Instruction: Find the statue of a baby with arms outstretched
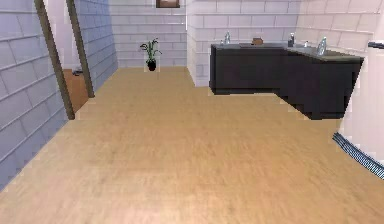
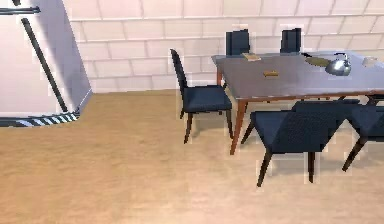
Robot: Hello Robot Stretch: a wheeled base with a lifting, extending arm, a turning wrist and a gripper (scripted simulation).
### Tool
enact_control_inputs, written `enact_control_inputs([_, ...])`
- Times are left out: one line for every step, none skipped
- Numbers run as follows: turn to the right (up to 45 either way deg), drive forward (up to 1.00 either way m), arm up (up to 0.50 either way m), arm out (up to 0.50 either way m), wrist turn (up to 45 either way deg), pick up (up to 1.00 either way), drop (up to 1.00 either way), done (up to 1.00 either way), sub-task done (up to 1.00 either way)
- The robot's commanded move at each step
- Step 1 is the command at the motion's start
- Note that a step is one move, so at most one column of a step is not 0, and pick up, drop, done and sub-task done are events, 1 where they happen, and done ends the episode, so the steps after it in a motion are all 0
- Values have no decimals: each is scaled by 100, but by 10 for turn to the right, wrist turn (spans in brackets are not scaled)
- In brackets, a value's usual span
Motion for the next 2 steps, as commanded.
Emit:
enact_control_inputs([-180, 0, 0, 0, 0, 0, 0, 0, 0])
enact_control_inputs([0, 100, 0, 0, 0, 0, 0, 0, 0])
